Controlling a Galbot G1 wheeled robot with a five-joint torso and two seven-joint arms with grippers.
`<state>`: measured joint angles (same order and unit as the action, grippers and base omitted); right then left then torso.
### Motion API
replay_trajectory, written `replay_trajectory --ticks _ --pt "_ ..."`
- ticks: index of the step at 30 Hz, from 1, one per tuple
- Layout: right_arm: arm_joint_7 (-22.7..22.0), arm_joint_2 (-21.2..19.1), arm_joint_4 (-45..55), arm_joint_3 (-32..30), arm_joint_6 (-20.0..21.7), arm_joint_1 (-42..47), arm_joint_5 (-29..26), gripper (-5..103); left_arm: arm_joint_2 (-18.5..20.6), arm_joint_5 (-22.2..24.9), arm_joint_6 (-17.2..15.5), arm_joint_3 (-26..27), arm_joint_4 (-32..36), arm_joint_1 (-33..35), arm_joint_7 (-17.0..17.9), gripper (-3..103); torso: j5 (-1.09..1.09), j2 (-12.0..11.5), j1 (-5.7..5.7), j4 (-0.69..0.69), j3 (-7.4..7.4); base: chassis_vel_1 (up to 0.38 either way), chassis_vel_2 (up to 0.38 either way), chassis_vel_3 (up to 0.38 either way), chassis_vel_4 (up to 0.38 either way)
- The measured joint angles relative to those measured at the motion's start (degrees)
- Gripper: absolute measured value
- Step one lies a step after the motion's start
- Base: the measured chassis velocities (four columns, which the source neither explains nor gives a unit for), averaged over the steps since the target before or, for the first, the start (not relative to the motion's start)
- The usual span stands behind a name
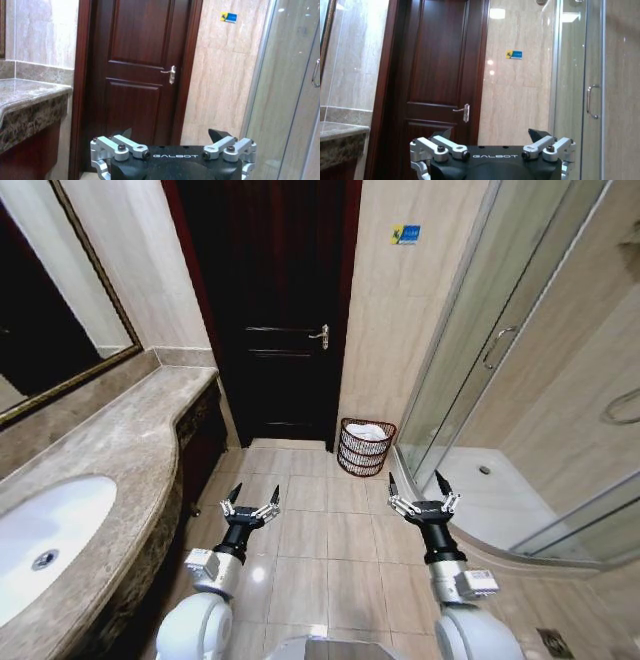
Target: Discard the used towel into the hamper.
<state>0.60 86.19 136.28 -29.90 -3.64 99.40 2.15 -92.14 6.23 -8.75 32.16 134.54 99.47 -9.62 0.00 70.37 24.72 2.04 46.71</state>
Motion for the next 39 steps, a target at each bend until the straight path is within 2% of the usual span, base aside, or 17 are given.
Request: replay_trajectory --ticks 39 --pt "0.0 0.0 0.0 0.0 0.0 0.0 0.0 100 0.0 0.0 0.0 0.0 0.0 0.0 0.0 100 0.0 -0.1 -0.02 0.01 -0.04 -0.004 -0.005 -0.005 -0.004"
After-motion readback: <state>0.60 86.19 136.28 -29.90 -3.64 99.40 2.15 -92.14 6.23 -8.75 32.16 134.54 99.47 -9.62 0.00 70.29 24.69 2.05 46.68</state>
